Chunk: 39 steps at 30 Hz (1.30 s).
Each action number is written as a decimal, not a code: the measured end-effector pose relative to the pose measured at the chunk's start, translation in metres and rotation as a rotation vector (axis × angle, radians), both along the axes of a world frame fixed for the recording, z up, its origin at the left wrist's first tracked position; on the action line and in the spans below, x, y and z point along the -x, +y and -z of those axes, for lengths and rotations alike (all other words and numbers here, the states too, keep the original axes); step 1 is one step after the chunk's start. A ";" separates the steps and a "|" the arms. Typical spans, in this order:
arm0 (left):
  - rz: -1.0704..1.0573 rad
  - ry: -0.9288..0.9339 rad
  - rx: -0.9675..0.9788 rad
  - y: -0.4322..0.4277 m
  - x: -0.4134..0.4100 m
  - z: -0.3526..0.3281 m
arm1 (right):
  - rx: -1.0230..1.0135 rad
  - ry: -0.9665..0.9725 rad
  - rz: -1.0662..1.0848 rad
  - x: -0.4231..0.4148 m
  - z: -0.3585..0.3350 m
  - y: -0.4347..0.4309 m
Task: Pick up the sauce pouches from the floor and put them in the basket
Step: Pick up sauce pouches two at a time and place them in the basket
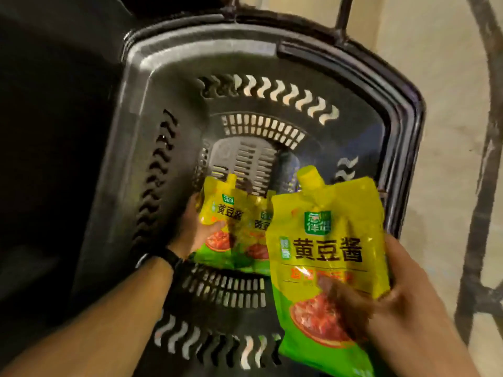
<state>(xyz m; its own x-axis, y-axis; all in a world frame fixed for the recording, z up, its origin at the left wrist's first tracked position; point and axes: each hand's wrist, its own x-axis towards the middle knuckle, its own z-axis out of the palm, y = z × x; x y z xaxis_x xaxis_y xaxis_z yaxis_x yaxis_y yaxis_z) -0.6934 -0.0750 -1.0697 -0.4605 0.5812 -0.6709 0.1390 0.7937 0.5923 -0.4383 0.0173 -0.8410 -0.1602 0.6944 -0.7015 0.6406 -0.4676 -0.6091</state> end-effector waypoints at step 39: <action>0.956 0.628 0.090 -0.076 -0.018 0.042 | -0.794 -0.416 -1.589 0.132 0.316 0.122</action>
